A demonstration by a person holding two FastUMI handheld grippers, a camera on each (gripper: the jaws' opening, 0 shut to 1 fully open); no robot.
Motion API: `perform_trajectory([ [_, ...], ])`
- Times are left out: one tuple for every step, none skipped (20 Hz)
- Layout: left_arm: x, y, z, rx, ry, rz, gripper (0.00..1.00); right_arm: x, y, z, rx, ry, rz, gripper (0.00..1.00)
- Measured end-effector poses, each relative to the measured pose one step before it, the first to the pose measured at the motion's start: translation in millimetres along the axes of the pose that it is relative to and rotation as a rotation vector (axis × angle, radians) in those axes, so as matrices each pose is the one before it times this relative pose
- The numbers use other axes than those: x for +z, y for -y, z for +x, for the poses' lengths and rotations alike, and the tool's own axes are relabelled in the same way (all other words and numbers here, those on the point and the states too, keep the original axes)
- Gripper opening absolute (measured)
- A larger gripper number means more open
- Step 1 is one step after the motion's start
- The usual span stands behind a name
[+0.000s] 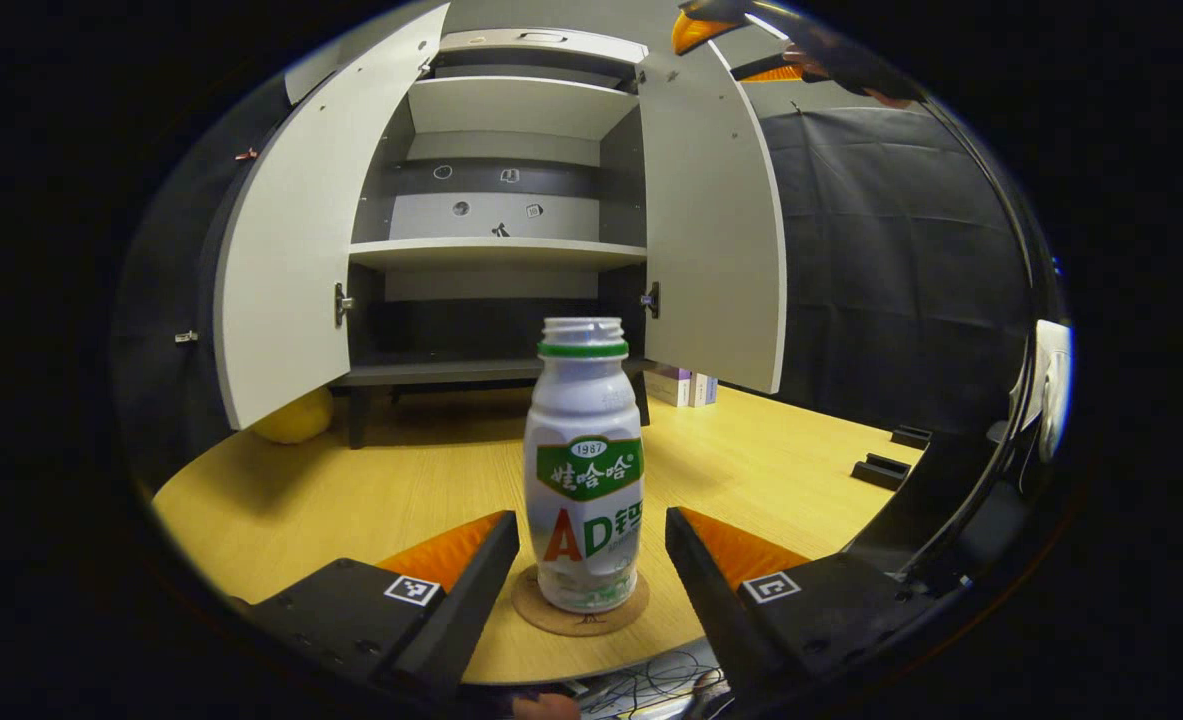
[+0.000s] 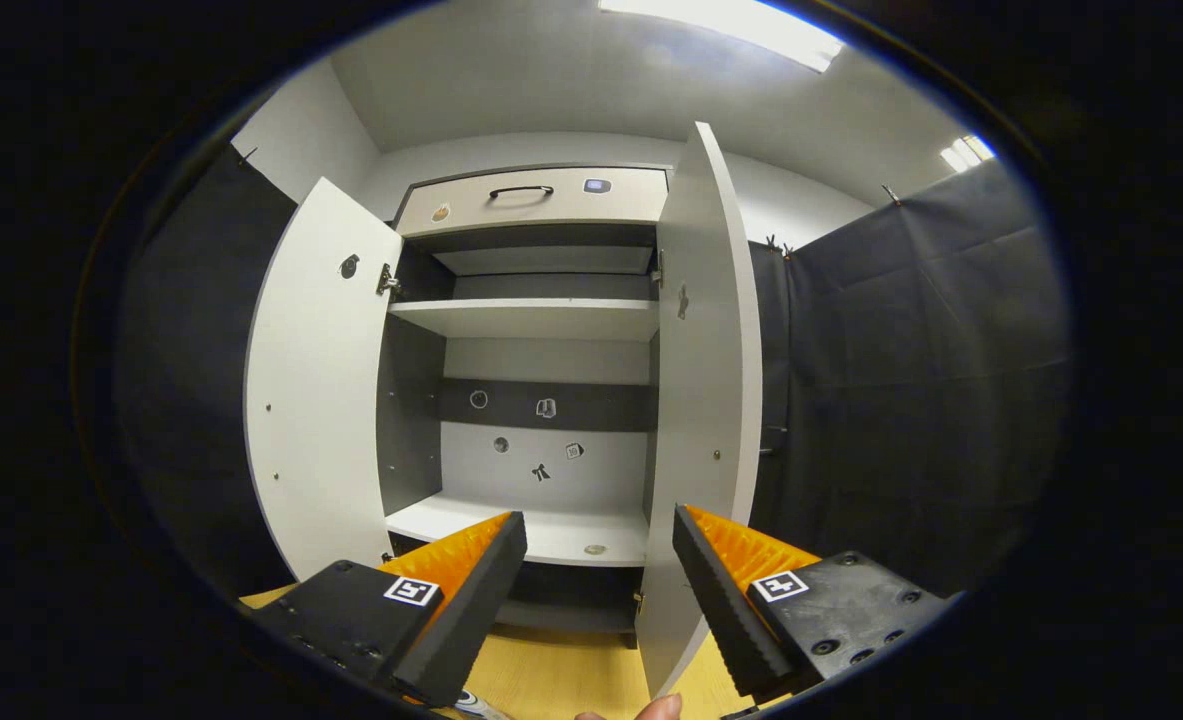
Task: Grasp the bottle in the cabinet with the left hand and place it on the coaster, then close the right door with the right hand and the left door with the left hand.
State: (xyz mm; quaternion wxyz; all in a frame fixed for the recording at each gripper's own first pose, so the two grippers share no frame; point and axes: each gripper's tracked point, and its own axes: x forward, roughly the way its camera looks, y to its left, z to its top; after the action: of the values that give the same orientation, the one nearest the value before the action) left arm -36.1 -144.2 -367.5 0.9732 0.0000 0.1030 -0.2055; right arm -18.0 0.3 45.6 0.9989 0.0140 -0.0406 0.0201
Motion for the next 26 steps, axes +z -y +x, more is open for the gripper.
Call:
perform_trajectory([
  [11.57, -7.77, -11.66, 0.01639, 0.00218, -0.0084, 0.94, -1.49, -0.87, 1.25, 0.00126, -0.00708, -0.0109, 0.98],
  [15.11, -8.92, -11.54, 0.01757, 0.00535, -0.02475, 0.94, -1.22, 0.75, 0.75, -0.00347, -0.00606, -0.00848, 0.98],
  [20.09, -9.73, -12.57, 0.01983, 0.0151, -0.03317, 0.94, -1.16, 1.31, 1.06, -0.00587, -0.00463, -0.0042, 0.98],
  [24.53, -9.14, -11.72, 0.0229, 0.02295, -0.02795, 0.94, -1.25, -0.2, 0.12, -0.00369, -0.00287, 0.00071, 0.98],
  [27.04, -10.91, -12.25, 0.02134, 0.02014, -0.0151, 0.94, -0.99, -0.8, 0.81, -0.00048, -0.00337, 0.00214, 0.98],
  [25.71, -11.26, -9.5, 0.02273, 0.01897, -0.00621, 0.94, -0.73, -1.42, 0.18, 0.0008, -0.00171, -0.00183, 0.98],
  [29.54, -15.7, -8.94, 0.02947, 0.02331, -0.00546, 0.94, -0.18, -1.29, 0.85, 0.0038, -0.00151, -0.00653, 0.97],
  [25.36, -13.59, -4.04, 0.0261, 0.01763, -0.00431, 0.94, -0.45, -1.86, 0.28, 0.00743, -0.00071, -0.00525, 0.98],
  [28.21, -14.7, -1.96, 0.03428, 0.02172, 0.00263, 0.93, 0.15, -0.93, 1.06, 0.0035, -0.00101, -0.00083, 0.97],
  [27.28, -15.88, -1.04, 0.03809, 0.01653, 0.01346, 0.93, 0.1, 0.17, 0.17, 0.00038, -0.0025, 0.00388, 0.97],
  [24.86, -15.75, 0.35, 0.04142, 0.02028, 0.01742, 0.93, 2.68, -0.26, 0.01, 0.00195, 0.00295, 0.00557, 0.97],
  [24.36, -14.97, 2.31, 0.03433, 0.01413, 0.01387, 0.93, 2.76, 2.46, -0.13, -0.00994, 0.00682, 0.00216, 0.97],
  [20.72, -10.71, 3.45, 0.03354, 0.01442, 0.01016, 0.94, 3.33, 4.27, 0.05, -0.01423, 0.00531, -0.00418, 0.97],
  [19.16, -8.92, 3.83, 0.02401, 0.01555, 0.00324, 0.95, 2.56, 3.29, -0.01, -0.01444, 0.00532, -0.0069, 0.98],
  [15.61, -3.89, 3.38, 0.01559, 0.00335, -0.00389, 0.95, 1.44, 3.91, 0.48, -0.01261, -0.00373, -0.00348, 0.98],
  [16.57, -5.71, 5.85, 0.02062, 0.00619, -0.01218, 0.95, 0.9, 2.51, 0.21, -0.00602, -0.00453, 0.0057, 0.97],
  [10.85, -2.36, 5.36, 0.00889, 0.00567, -0.0102, 0.95, 1.57, 2.38, -0.52, -0.00261, -0.00274, 0.01237, 0.97],
  [13.6, -3.06, 6.84, 0.01368, 0.00619, -0.009, 0.95, 1.67, 4.7, 0.18, -0.00995, 0.00044, 0.01114, 0.97],
  [10.84, -2.38, 3.54, 0.00821, 0.01001, 0.00304, 0.95, 3.33, 6.38, 0.53, -0.01217, 0.00901, 0.00928, 0.97],
  [11.34, -3.24, 6.54, 0.01569, 0.01505, 0.01498, 0.95, 1.23, 6.12, -0.55, -0.00766, 0.00554, 0.00419, 0.94],
  [4.38, -3.23, 5.35, 0.01118, 0.00732, 0.02023, 0.95, 1.62, 5.6, 1.87, -0.00659, 0.00012, -0.00229, 0.97],
  [1.59, -0.51, 4.71, 0.00629, -0.00587, 0.01828, 0.95, -0.6, 4.83, 1.32, -0.00672, -0.00469, -0.00704, 0.97],
  [-2.06, 3.11, 0.16, 0.00043, -0.00952, 0.00885, 0.95, 1.15, 5.91, 0.74, -0.00472, -0.00171, -0.01017, 0.97],
  [-0.01, 1.99, 1.61, -0.00069, -0.00639, -0.00443, 0.95, 2.19, 7.53, 1.47, -0.01145, 0.00491, -0.0091, 0.97],
  [1.05, 3.34, 2.92, -0.00471, -0.00252, -0.01647, 0.95, 0.31, 11.05, 2.16, -0.01932, -0.00015, -0.00637, 0.98],
  [1.87, 1.27, 1.8, -0.00579, 0.00335, -0.0199, 0.95, -1.77, 11.07, 1.41, -0.01823, -0.00423, -0.00056, 0.97],
])
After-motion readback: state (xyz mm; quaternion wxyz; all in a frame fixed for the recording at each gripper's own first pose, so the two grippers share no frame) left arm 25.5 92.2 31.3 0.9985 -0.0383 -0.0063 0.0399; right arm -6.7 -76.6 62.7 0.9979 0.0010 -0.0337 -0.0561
